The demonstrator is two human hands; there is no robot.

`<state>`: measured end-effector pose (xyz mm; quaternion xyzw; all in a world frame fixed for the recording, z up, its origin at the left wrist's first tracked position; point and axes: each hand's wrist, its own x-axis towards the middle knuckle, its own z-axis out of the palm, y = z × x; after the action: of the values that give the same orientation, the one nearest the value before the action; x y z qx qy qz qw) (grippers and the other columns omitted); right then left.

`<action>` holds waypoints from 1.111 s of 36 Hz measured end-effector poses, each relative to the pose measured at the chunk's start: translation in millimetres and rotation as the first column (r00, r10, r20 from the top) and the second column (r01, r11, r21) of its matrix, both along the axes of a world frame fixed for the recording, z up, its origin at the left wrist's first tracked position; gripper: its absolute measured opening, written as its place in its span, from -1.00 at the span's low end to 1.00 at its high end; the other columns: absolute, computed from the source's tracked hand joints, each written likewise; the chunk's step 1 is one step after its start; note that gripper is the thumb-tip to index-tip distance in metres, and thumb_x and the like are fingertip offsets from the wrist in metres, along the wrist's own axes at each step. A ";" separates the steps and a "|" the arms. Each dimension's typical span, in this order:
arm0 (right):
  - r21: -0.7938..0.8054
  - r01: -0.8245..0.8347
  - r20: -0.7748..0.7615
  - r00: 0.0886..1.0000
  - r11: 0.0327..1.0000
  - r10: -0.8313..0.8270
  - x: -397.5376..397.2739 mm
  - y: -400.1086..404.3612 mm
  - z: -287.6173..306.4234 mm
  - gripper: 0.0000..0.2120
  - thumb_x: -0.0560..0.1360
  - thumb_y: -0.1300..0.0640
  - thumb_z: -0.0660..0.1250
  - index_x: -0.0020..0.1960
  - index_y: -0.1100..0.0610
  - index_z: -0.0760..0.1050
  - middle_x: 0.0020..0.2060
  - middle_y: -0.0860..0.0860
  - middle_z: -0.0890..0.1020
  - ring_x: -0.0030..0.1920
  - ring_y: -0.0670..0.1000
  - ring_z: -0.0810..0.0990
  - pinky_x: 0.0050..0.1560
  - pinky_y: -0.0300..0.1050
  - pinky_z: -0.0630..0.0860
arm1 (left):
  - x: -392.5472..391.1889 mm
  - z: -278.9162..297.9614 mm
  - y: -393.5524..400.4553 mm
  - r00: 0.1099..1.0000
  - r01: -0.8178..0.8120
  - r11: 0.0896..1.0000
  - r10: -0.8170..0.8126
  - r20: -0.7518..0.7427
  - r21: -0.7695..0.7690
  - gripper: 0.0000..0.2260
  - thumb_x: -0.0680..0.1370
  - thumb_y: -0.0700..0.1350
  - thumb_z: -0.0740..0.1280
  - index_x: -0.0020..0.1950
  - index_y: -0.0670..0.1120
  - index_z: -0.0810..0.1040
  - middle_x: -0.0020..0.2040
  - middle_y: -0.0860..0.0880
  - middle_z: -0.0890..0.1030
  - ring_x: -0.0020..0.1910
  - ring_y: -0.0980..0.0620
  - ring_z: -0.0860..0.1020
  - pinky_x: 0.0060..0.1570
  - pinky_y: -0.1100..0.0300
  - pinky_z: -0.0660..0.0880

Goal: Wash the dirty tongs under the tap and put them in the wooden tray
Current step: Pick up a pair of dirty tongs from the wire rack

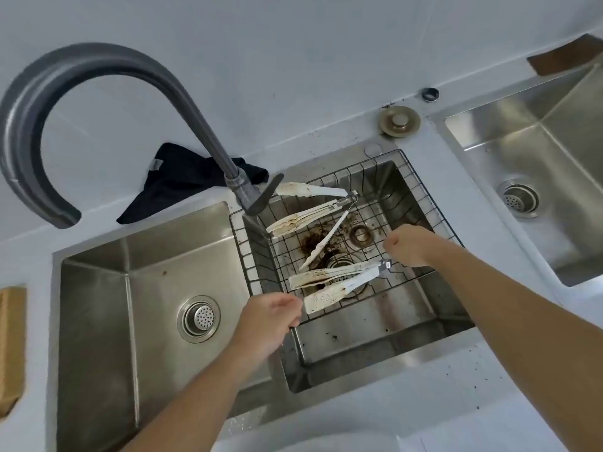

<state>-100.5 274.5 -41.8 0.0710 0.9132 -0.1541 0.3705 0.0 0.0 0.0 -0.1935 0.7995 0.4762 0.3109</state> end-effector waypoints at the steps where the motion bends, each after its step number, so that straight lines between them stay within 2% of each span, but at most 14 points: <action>1: 0.003 -0.004 0.021 1.000 1.000 0.004 0.0 1.1 -3.0 -0.69 0.67 0.18 0.14 0.24 0.25 0.59 0.17 0.23 0.63 0.21 0.23 0.59 0.19 0.04 0.50 | 0.1 -1.9 -0.2 1.000 -0.005 1.000 0.005 0.001 -0.006 -0.90 0.58 -0.06 0.39 -0.11 0.09 0.67 -0.18 0.06 0.74 -0.09 0.07 0.70 0.02 0.11 0.66; 4: 0.004 0.012 0.055 0.998 1.000 -0.012 0.0 2.2 -5.6 -0.69 0.66 0.17 0.13 0.23 0.24 0.60 0.16 0.22 0.63 0.20 0.23 0.59 0.18 0.04 0.51 | 1.3 -3.5 -0.5 1.000 -0.031 0.999 0.031 0.003 -0.007 -0.90 0.58 -0.08 0.39 -0.09 0.06 0.69 -0.20 0.04 0.74 -0.10 0.05 0.71 0.00 0.10 0.65; 6: -0.003 -0.008 0.062 0.998 1.000 0.008 -1.8 4.4 -11.2 -0.70 0.65 0.16 0.15 0.21 0.22 0.61 0.13 0.20 0.65 0.19 0.22 0.60 0.16 0.03 0.52 | 1.8 -5.4 0.6 0.999 -0.047 0.999 0.047 0.003 0.007 -0.93 0.58 -0.10 0.40 -0.04 0.03 0.69 -0.19 0.04 0.74 -0.12 0.06 0.71 -0.04 0.17 0.65; 11: -0.039 -0.094 0.095 0.991 0.995 0.097 -5.5 11.0 -32.9 -0.67 0.58 0.30 0.16 0.24 0.24 0.60 0.19 0.19 0.65 0.15 0.17 0.64 0.18 0.01 0.61 | 1.2 -6.9 4.9 0.998 -0.057 0.998 0.057 0.002 0.021 -0.95 0.57 -0.11 0.42 -0.01 0.00 0.68 -0.15 0.03 0.74 -0.20 0.14 0.70 -0.12 0.26 0.62; 13: -0.060 -0.102 0.110 0.988 0.993 0.108 -5.3 9.6 -30.7 -0.65 0.55 0.27 0.21 0.28 0.17 0.60 0.23 0.12 0.64 0.14 0.11 0.60 0.13 -0.11 0.55 | 2.0 -7.3 5.3 0.998 -0.058 0.998 0.058 -0.001 0.024 -0.96 0.57 -0.12 0.42 -0.04 0.01 0.67 -0.17 0.02 0.74 -0.20 0.14 0.71 -0.10 0.24 0.64; 16: -0.067 -0.143 0.087 0.985 0.988 0.148 -2.8 6.7 -24.3 -0.58 0.53 0.22 0.29 0.38 0.10 0.56 0.27 0.08 0.60 0.10 0.05 0.52 0.02 -0.16 0.44 | 1.5 -9.7 4.8 0.998 -0.060 0.998 0.060 -0.002 0.021 -0.95 0.56 -0.14 0.43 -0.08 0.00 0.67 -0.20 0.00 0.74 -0.18 0.08 0.71 -0.07 0.18 0.65; 19: -0.075 -0.149 0.077 0.985 0.986 0.155 -2.0 6.5 -28.6 -0.55 0.50 0.14 0.39 0.39 0.09 0.55 0.20 0.04 0.59 0.05 0.03 0.54 -0.08 -0.20 0.42 | 1.2 -10.1 5.4 0.998 -0.067 0.997 0.068 -0.006 0.033 -0.94 0.56 -0.17 0.43 -0.07 -0.02 0.67 -0.19 -0.02 0.74 -0.20 0.09 0.71 -0.11 0.22 0.65; 23: -0.094 -0.150 0.063 0.986 0.984 0.157 -2.4 7.8 -30.1 -0.55 0.47 0.07 0.44 0.35 0.09 0.57 0.02 -0.01 0.57 -0.02 0.02 0.57 -0.22 -0.23 0.40 | -0.5 -10.5 7.7 0.996 -0.079 0.996 0.080 -0.034 0.039 -0.94 0.56 -0.18 0.43 -0.02 -0.09 0.70 -0.19 -0.03 0.73 -0.23 0.10 0.71 -0.16 0.26 0.63; 27: -0.090 -0.150 0.055 0.986 0.985 0.155 -2.9 6.7 -26.1 -0.55 0.48 0.07 0.44 0.35 0.12 0.57 0.06 0.02 0.55 0.03 0.06 0.55 -0.15 -0.19 0.42 | -3.1 -9.9 8.9 0.994 -0.087 0.995 0.090 -0.059 0.042 -0.93 0.56 -0.18 0.43 -0.01 -0.11 0.70 -0.17 -0.06 0.72 -0.25 0.10 0.69 -0.20 0.29 0.59; 30: -0.098 -0.132 0.045 0.990 0.986 0.137 -3.9 7.4 -22.0 -0.52 0.48 0.08 0.44 0.39 0.13 0.55 0.22 0.09 0.57 0.18 0.11 0.55 0.09 -0.13 0.49 | -5.4 -7.8 9.1 0.992 -0.093 0.995 0.096 -0.083 0.038 -0.95 0.57 -0.17 0.42 -0.03 -0.08 0.69 -0.18 -0.06 0.72 -0.24 0.07 0.69 -0.17 0.26 0.61; 32: -0.122 -0.102 0.029 0.994 0.987 0.107 -2.8 8.5 -16.8 -0.49 0.47 0.10 0.45 0.41 0.14 0.52 0.30 0.09 0.55 0.23 0.10 0.53 0.16 -0.11 0.45 | -5.8 -5.0 8.3 0.989 -0.093 0.995 0.096 -0.111 0.038 -0.95 0.57 -0.18 0.42 -0.05 -0.07 0.69 -0.19 -0.05 0.72 -0.24 0.06 0.69 -0.16 0.25 0.62; 34: -0.159 -0.090 0.013 0.996 0.983 0.093 -2.8 9.3 -13.8 -0.50 0.47 0.11 0.46 0.39 0.16 0.54 0.27 0.09 0.58 0.13 0.04 0.52 0.11 -0.15 0.44 | -6.5 -3.4 6.6 0.985 -0.099 0.994 0.103 -0.137 0.038 -0.93 0.57 -0.19 0.42 -0.08 -0.04 0.68 -0.21 -0.03 0.72 -0.25 0.07 0.69 -0.19 0.27 0.61; 38: -0.250 -0.041 -0.022 0.999 0.967 0.036 -0.9 11.5 -7.8 -0.58 0.45 0.11 0.48 0.29 0.17 0.60 0.04 0.00 0.57 -0.20 -0.16 0.45 -0.10 -0.24 0.42 | -7.2 4.5 3.0 0.975 -0.136 0.989 0.145 -0.168 0.061 -0.91 0.56 -0.21 0.42 -0.09 -0.03 0.68 -0.23 -0.02 0.73 -0.24 0.04 0.70 -0.21 0.25 0.62; 40: -0.315 0.054 -0.011 0.998 0.948 -0.061 1.0 13.7 -5.8 -0.57 0.43 0.13 0.51 0.28 0.16 0.60 0.01 -0.03 0.60 -0.24 -0.13 0.49 -0.10 -0.20 0.44 | -8.7 9.3 1.1 0.970 -0.153 0.986 0.164 -0.180 0.074 -0.90 0.56 -0.21 0.42 -0.09 -0.04 0.68 -0.24 -0.02 0.73 -0.27 0.08 0.68 -0.24 0.31 0.59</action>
<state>-99.5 288.2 -47.6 0.0360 0.8783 -0.3091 0.3630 -8.7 1.1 9.3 -0.2021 0.7925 0.5389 0.2017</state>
